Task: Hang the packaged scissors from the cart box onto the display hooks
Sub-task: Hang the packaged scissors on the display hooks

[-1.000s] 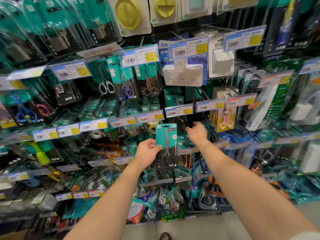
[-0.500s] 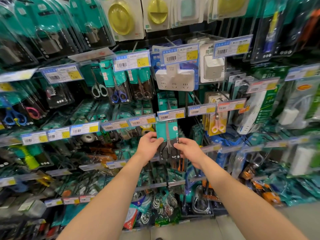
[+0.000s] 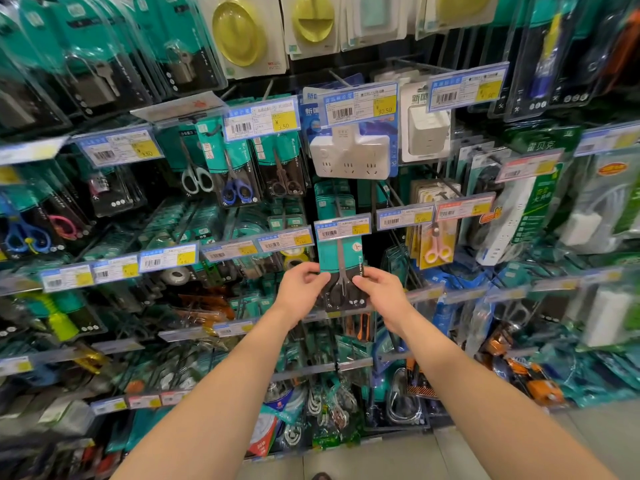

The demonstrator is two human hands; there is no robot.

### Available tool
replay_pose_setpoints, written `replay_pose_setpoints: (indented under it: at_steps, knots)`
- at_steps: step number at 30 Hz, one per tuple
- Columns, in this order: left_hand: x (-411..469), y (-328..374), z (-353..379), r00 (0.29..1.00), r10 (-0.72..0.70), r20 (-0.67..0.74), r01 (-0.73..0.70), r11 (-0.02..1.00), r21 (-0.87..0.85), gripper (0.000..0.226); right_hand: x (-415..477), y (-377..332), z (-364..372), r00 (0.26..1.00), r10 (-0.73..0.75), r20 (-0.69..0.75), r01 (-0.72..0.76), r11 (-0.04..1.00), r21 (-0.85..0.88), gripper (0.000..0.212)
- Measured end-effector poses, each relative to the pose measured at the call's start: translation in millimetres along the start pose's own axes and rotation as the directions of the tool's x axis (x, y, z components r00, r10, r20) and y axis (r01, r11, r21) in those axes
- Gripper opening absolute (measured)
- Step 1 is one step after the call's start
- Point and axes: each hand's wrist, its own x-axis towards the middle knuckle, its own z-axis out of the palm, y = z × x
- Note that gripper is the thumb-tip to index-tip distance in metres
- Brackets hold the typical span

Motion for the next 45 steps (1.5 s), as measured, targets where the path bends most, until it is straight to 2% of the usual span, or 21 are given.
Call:
replay_pose_setpoints:
  at_steps: [9, 12, 14, 18, 21, 25, 30, 32, 36, 40, 45]
  knots:
    - [10.7, -1.0, 9.0, 1.0, -0.027, -0.014, 0.028, 0.999, 0.021, 0.037, 6.2, -9.5, -2.0, 1.0, -0.004, -0.03, 0.006, 0.999, 0.052, 0.021]
    - [16.3, 1.6, 11.7, 0.998, -0.041, -0.039, 0.041, 0.999, 0.007, 0.038, 11.4, -10.1, -1.8, 0.995, -0.012, -0.098, 0.015, 1.0, 0.027, 0.014]
    - [21.6, 4.1, 13.7, 0.997, -0.053, -0.052, 0.053, 0.999, -0.004, 0.038, 15.6, -5.6, -1.8, 0.99, 0.016, -0.137, -0.018, 1.0, -0.012, 0.008]
    - [33.5, 4.1, 17.1, 0.993, -0.069, -0.1, 0.069, 0.998, -0.005, 0.036, 19.6, 8.7, -3.6, 0.986, 0.141, -0.092, -0.138, 0.989, 0.045, 0.02]
    - [36.7, 3.6, 17.6, 0.991, -0.055, -0.124, 0.059, 0.998, 0.032, 0.037, 22.8, 8.7, -3.7, 0.985, 0.128, -0.115, -0.125, 0.992, 0.03, 0.016]
    - [30.7, -1.4, 10.8, 0.989, -0.015, -0.149, 0.032, 0.993, 0.11, 0.033, 45.2, 5.5, -0.2, 0.972, 0.117, -0.205, -0.133, 0.989, -0.064, 0.035]
    - [22.2, -8.2, -10.7, 0.995, 0.03, -0.1, -0.002, 0.965, 0.261, 0.029, 67.8, -2.1, 4.6, 0.963, 0.144, -0.23, -0.195, 0.957, -0.217, 0.039]
    - [16.4, -7.4, -19.0, 0.995, 0.059, -0.08, -0.029, 0.944, 0.33, 0.03, 66.2, -4.0, 4.0, 0.963, 0.148, -0.227, -0.217, 0.922, -0.321, 0.049]
    - [0.9, -9.0, -28.0, 0.993, 0.102, -0.052, -0.069, 0.893, 0.444, 0.03, 46.1, 1.4, 3.5, 0.964, 0.119, -0.238, -0.22, 0.859, -0.463, 0.05]
    - [-21.4, -14.0, -34.6, 0.987, 0.153, -0.049, -0.086, 0.76, 0.644, 0.038, 21.7, 6.8, 14.0, 0.989, -0.005, -0.15, -0.094, 0.758, -0.645, 0.045]
    - [-49.2, -30.7, -56.8, 0.984, 0.166, -0.07, -0.052, 0.632, 0.773, 0.043, -3.6, 8.6, 53.5, 0.998, -0.029, 0.055, 0.062, 0.591, -0.805, 0.041]
